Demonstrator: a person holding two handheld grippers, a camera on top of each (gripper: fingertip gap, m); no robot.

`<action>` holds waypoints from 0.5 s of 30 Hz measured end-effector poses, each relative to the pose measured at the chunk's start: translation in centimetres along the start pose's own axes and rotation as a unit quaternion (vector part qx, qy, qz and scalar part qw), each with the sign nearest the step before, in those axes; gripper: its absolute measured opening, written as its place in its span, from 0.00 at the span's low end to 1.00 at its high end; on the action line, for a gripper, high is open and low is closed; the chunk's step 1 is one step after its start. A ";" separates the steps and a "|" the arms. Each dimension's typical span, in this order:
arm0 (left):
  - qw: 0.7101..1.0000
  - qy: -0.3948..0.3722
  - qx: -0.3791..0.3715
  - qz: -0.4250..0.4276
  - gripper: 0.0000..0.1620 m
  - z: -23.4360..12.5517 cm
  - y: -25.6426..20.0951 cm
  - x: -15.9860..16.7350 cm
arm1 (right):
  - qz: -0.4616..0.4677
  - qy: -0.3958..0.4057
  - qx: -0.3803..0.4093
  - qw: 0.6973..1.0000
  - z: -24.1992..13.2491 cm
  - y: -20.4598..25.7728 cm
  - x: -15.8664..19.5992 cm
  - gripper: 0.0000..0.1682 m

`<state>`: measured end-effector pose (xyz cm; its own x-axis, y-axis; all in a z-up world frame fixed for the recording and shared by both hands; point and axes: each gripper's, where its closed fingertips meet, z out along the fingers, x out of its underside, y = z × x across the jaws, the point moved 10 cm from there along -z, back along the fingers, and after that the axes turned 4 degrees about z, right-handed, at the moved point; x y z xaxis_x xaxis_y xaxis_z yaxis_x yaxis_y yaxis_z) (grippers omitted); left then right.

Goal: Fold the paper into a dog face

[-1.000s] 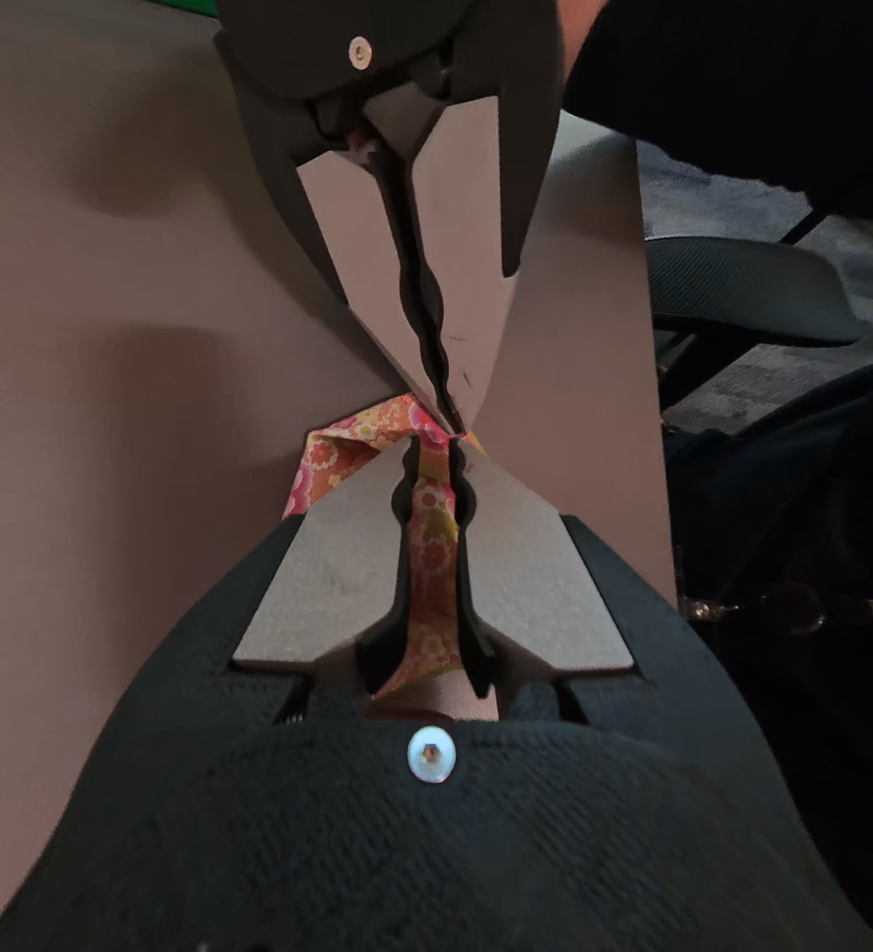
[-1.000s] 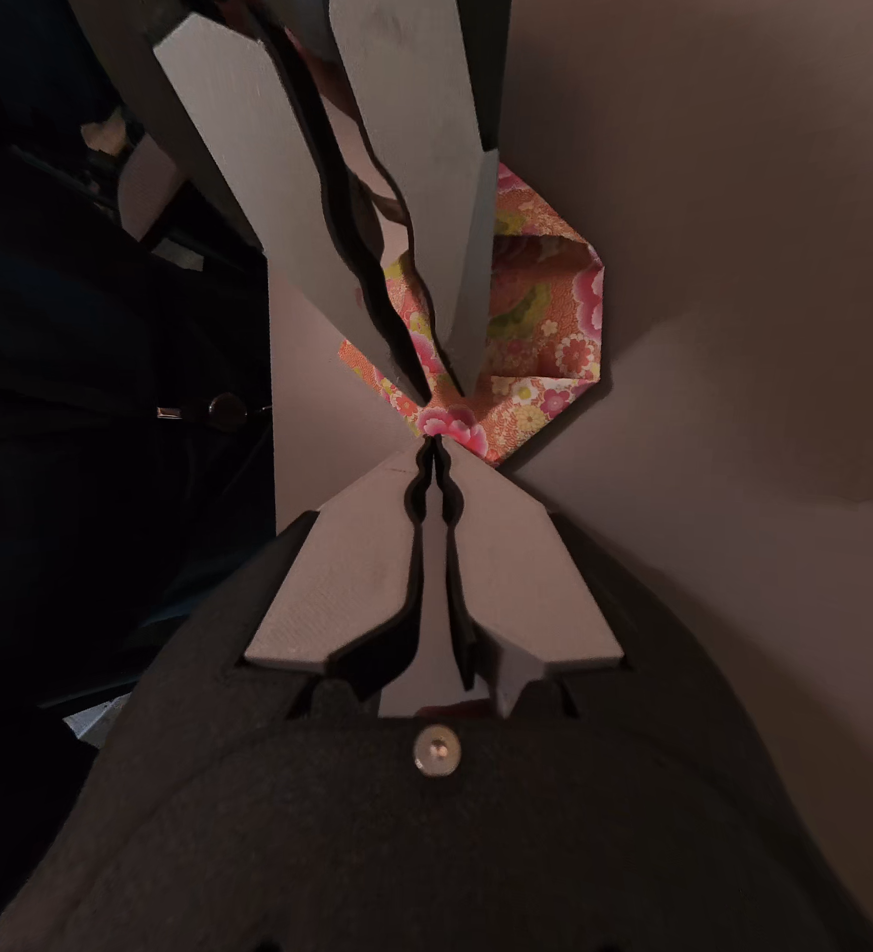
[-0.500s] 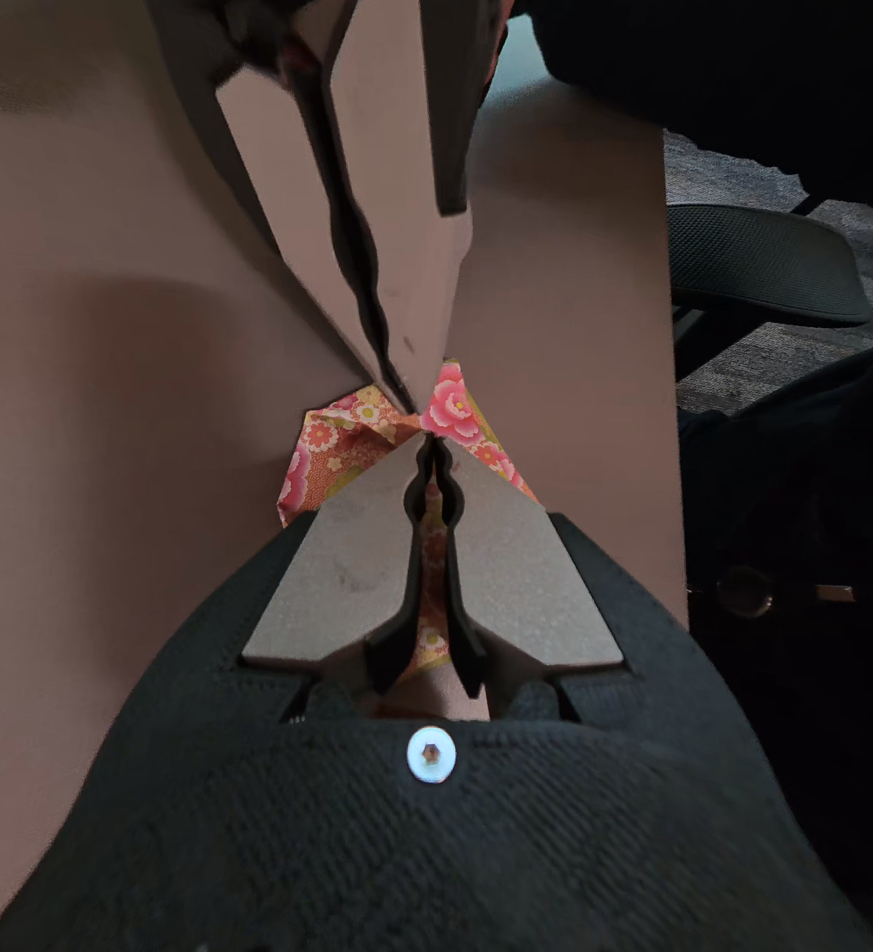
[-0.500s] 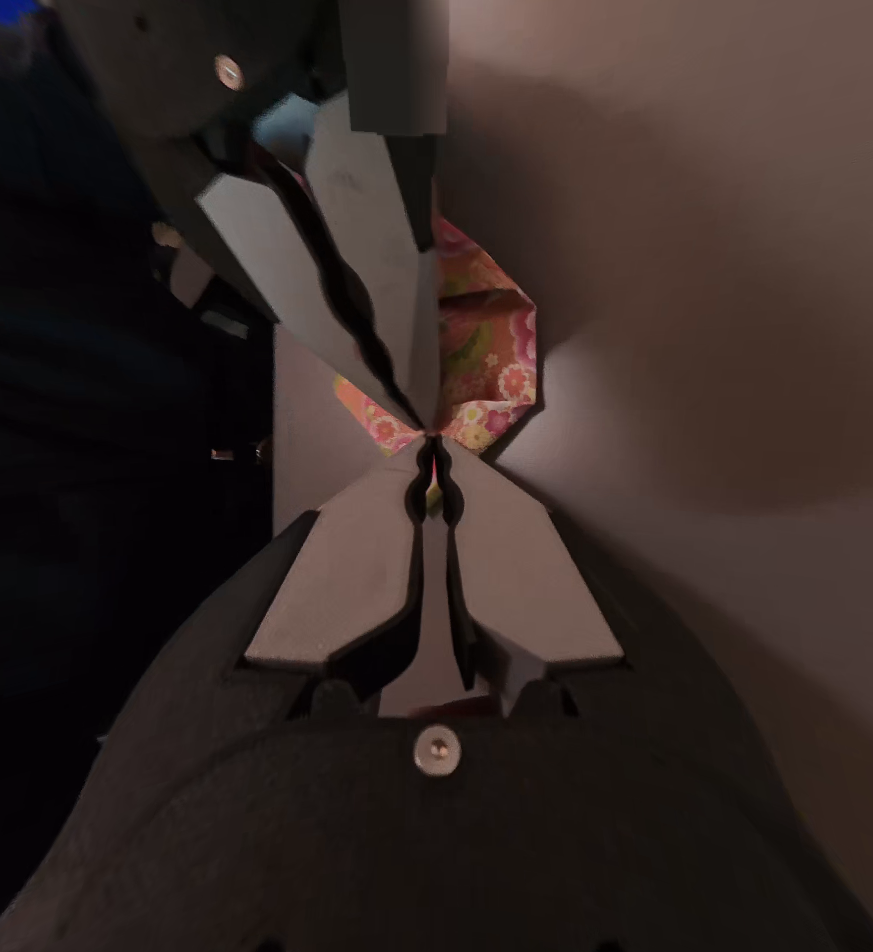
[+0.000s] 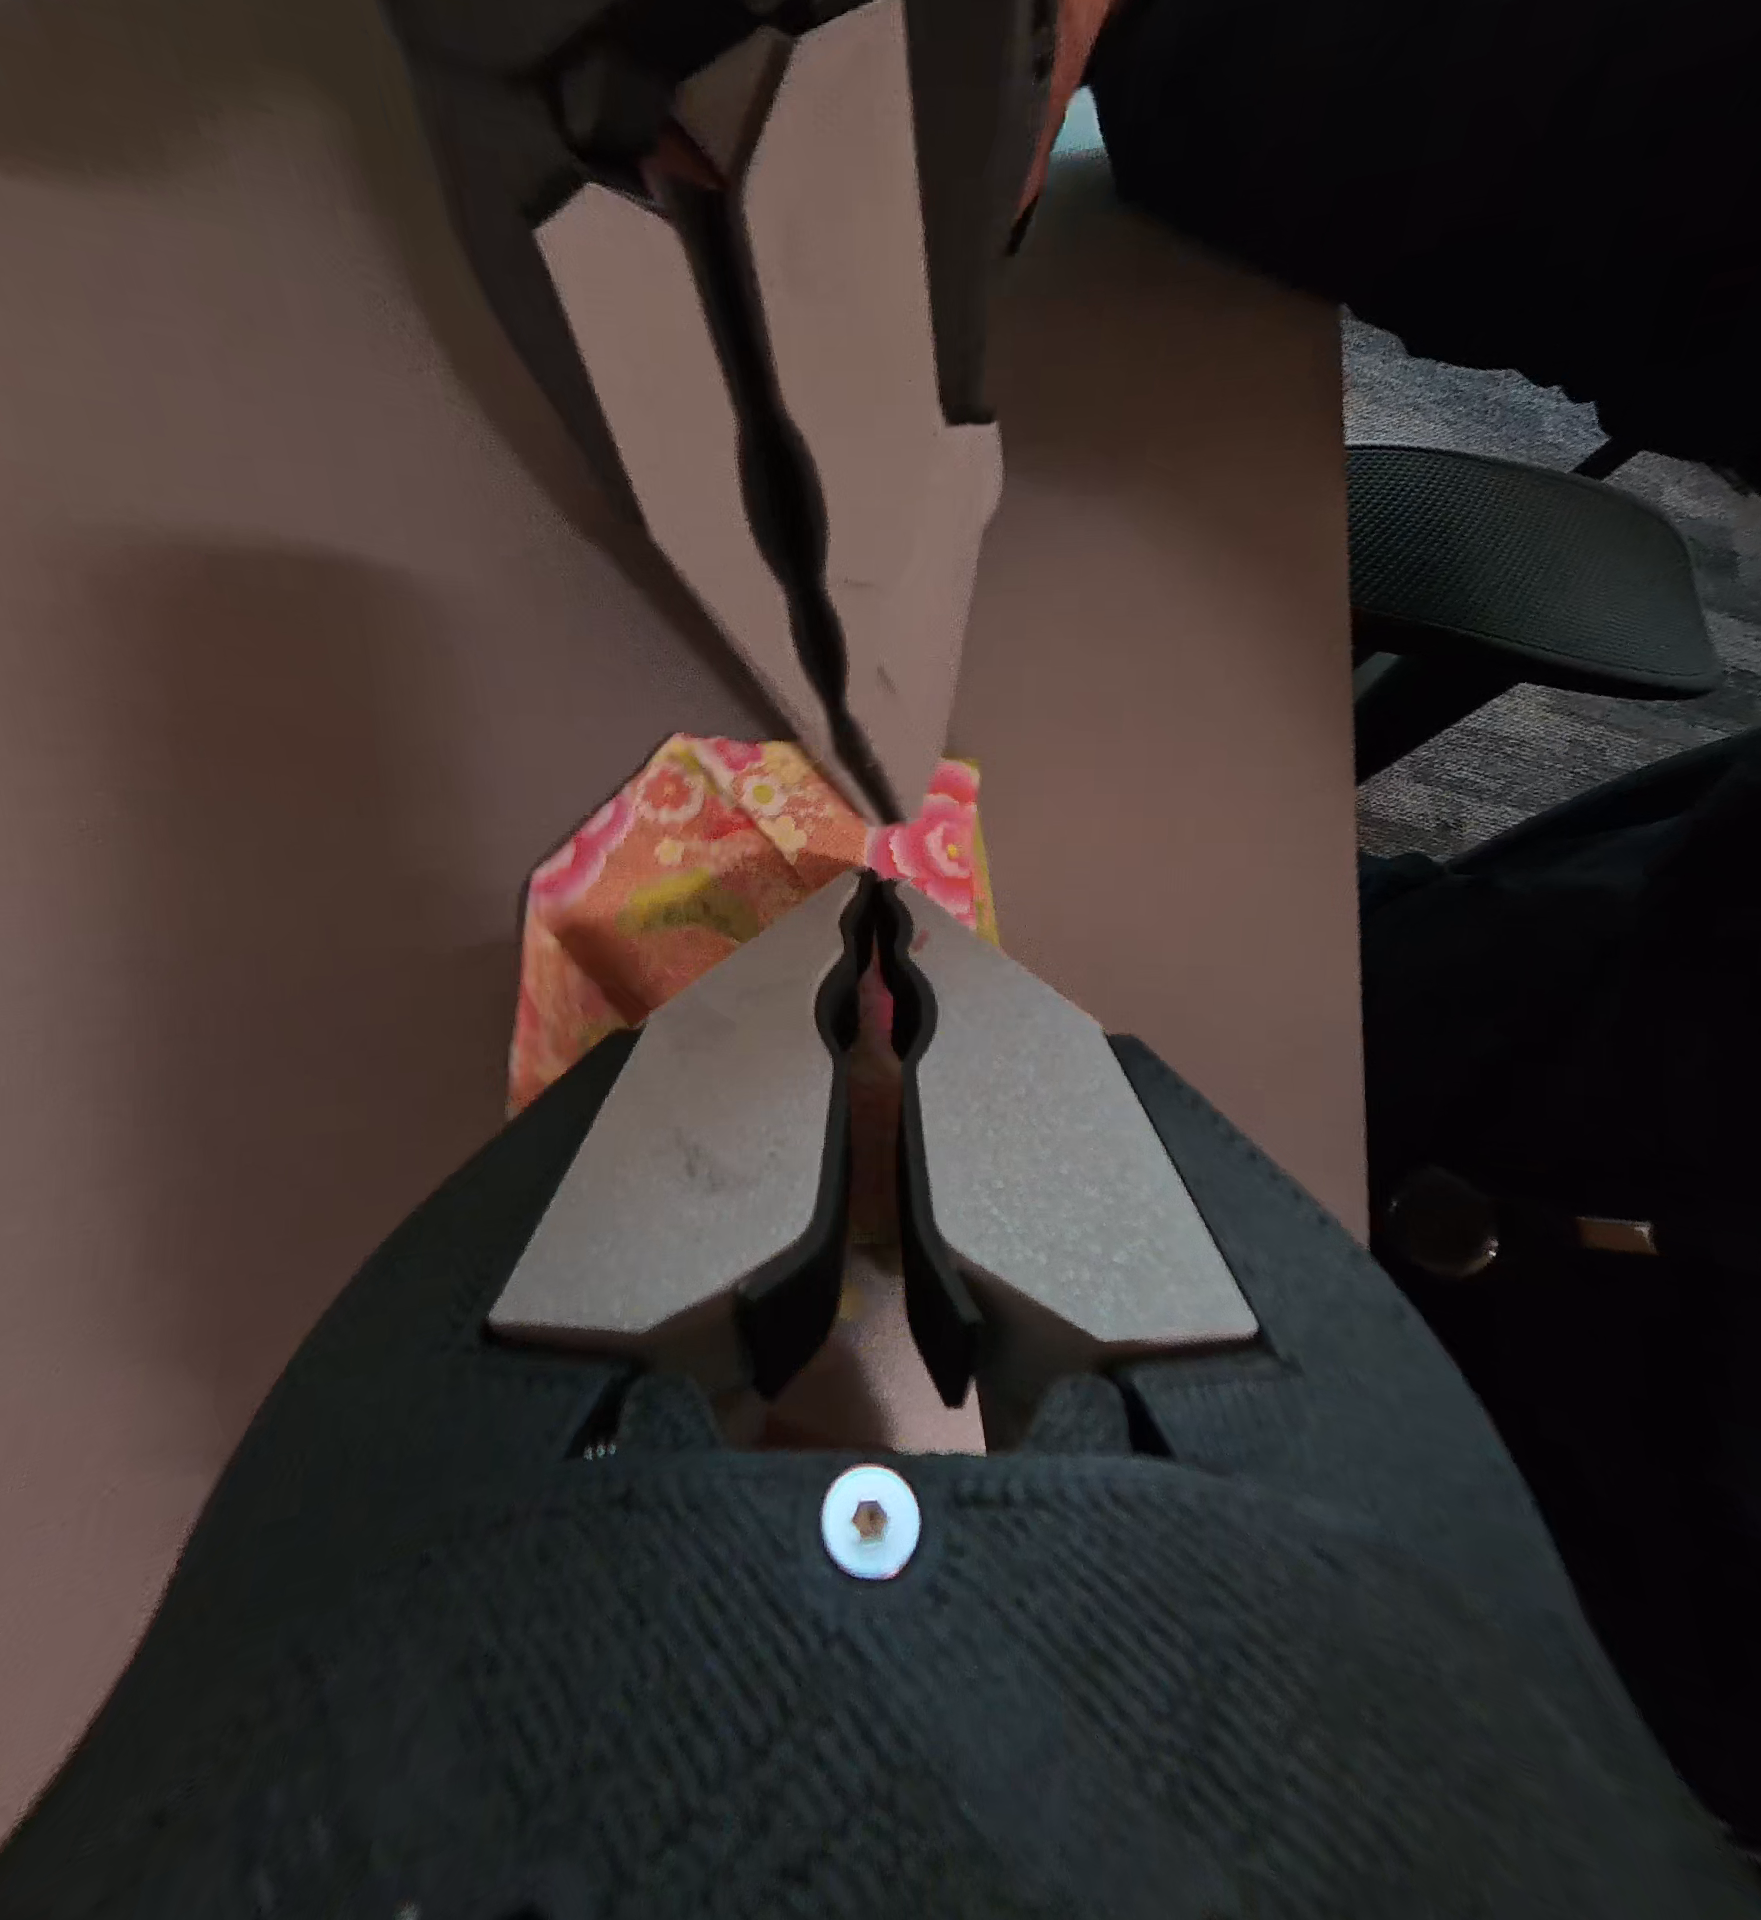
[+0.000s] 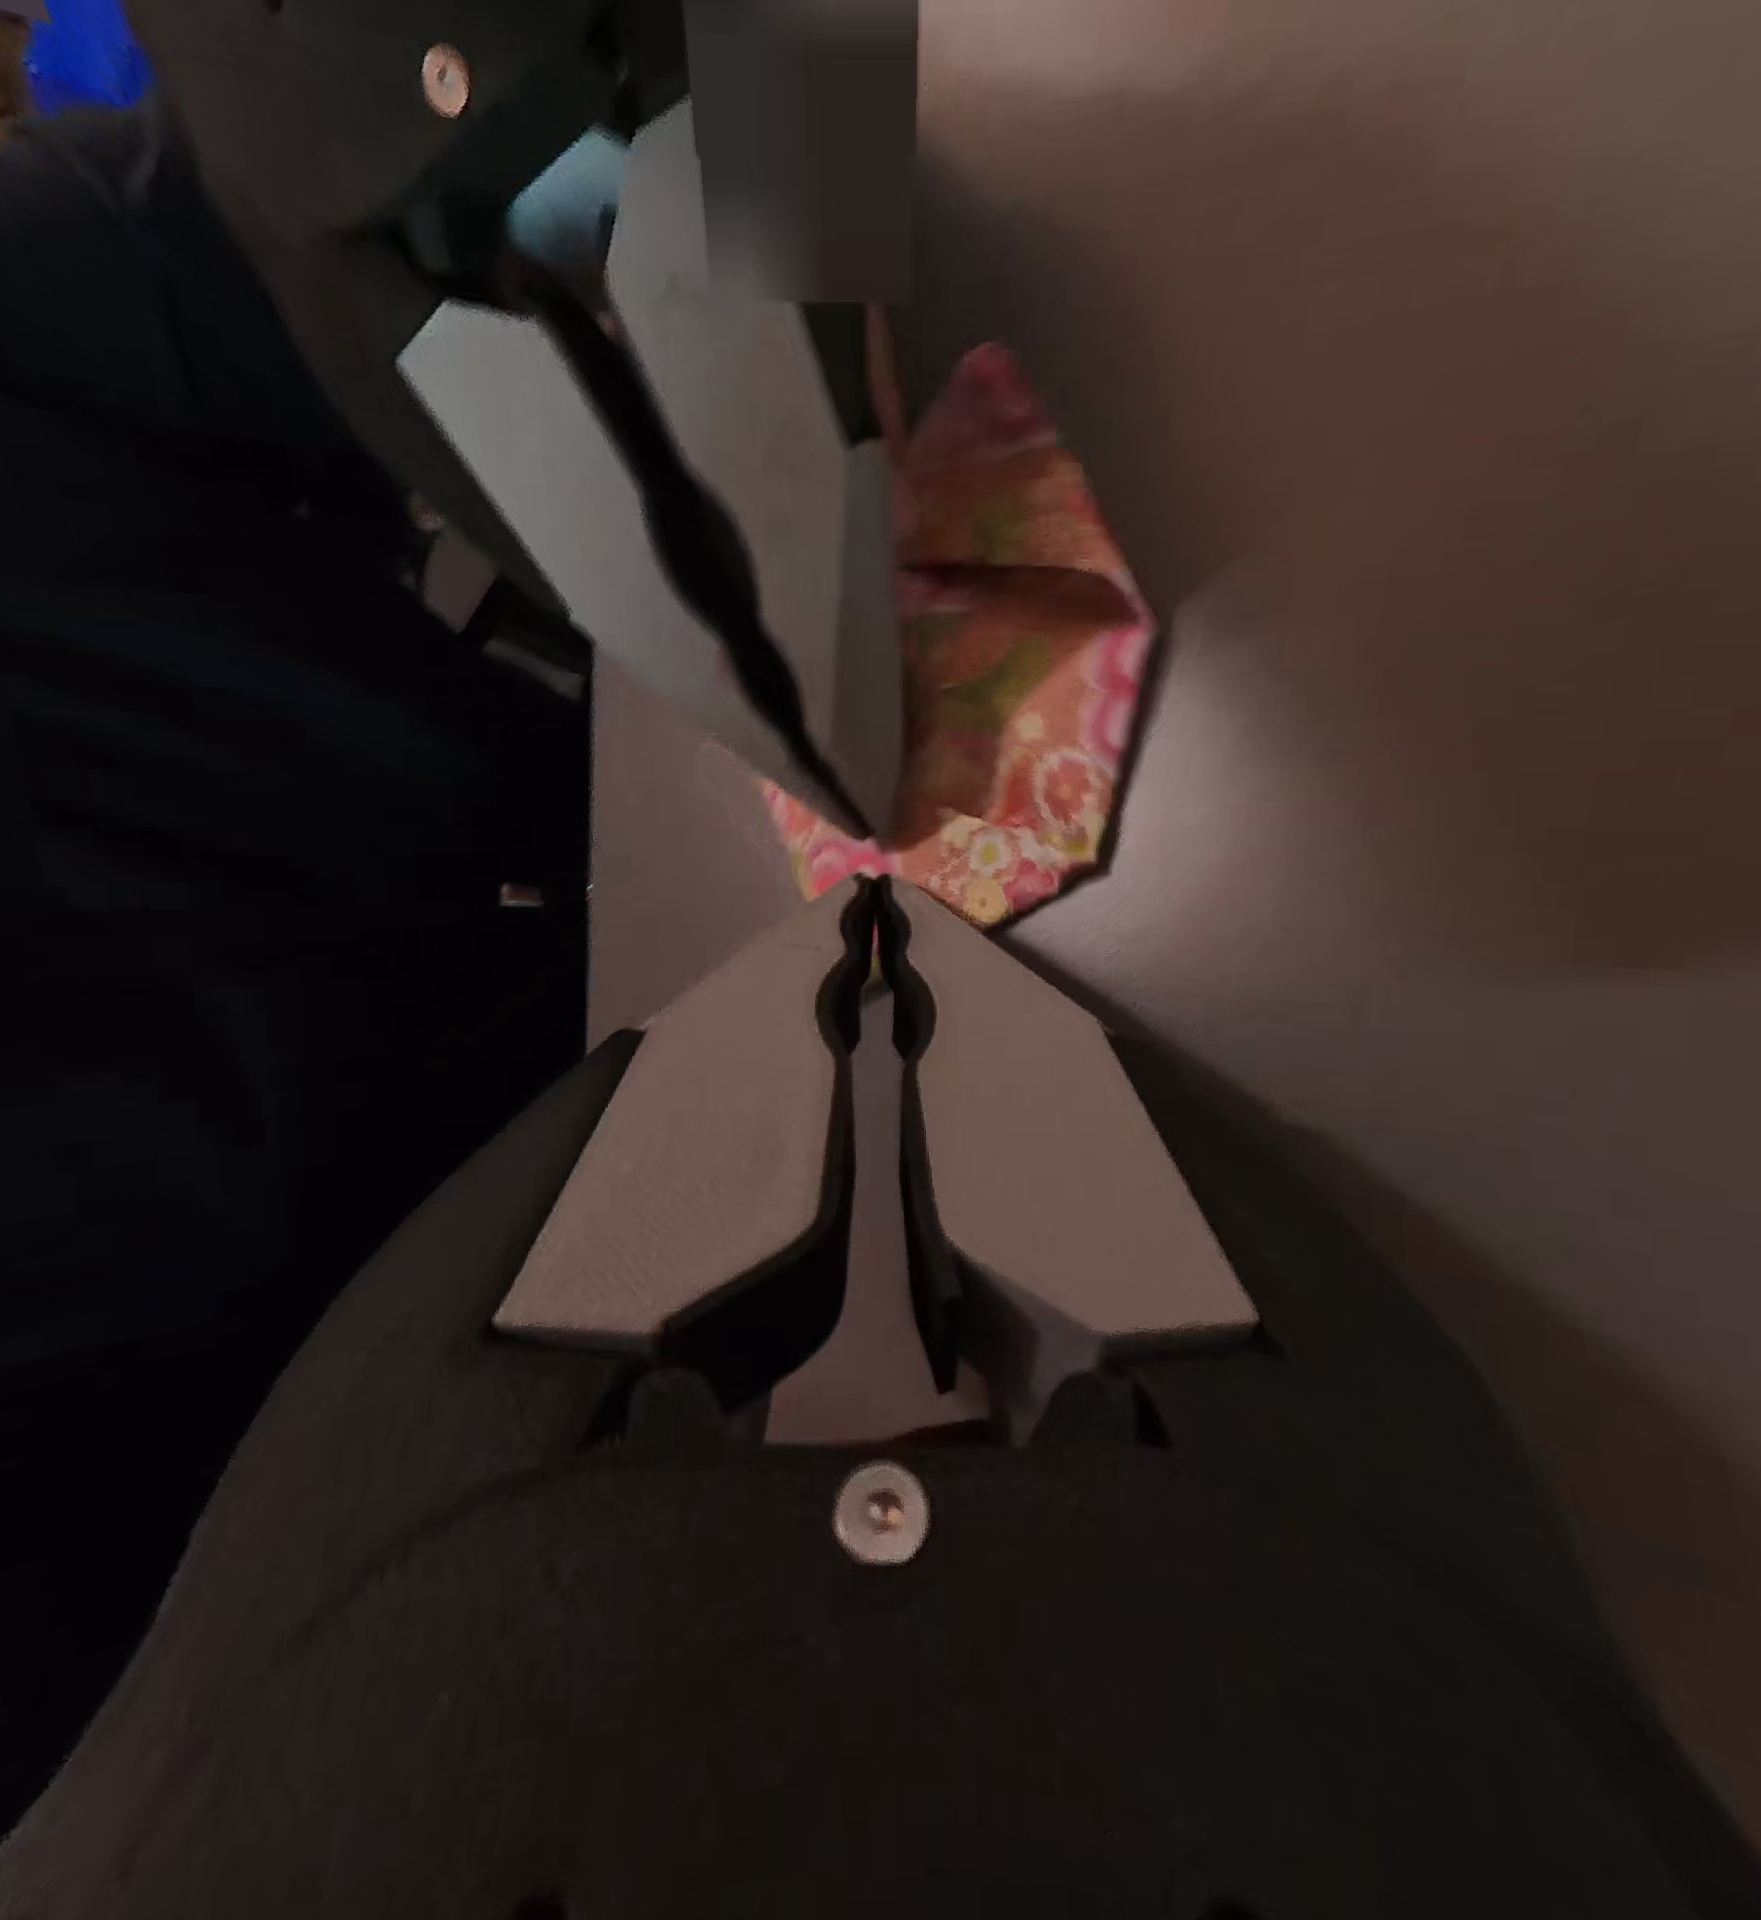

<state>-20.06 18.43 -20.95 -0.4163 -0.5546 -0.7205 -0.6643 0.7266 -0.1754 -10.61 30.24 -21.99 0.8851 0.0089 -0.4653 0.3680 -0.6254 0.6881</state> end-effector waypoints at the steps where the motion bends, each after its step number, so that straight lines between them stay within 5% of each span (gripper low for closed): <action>1: 1.000 0.001 -0.001 0.001 0.00 0.0 0.0 0.0 | 0.000 0.002 -0.005 1.000 0.0 0.1 0.3 0.00; 15: 1.000 0.001 -0.018 0.006 0.00 0.3 -0.4 0.0 | -0.022 0.021 0.005 1.000 0.3 1.7 1.6 0.00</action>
<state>-19.62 18.24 -21.05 -0.4263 -0.5469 -0.7205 -0.6808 0.7185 -0.1425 -8.63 28.91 -21.74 0.8793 0.0691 -0.4712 0.4041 -0.6318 0.6614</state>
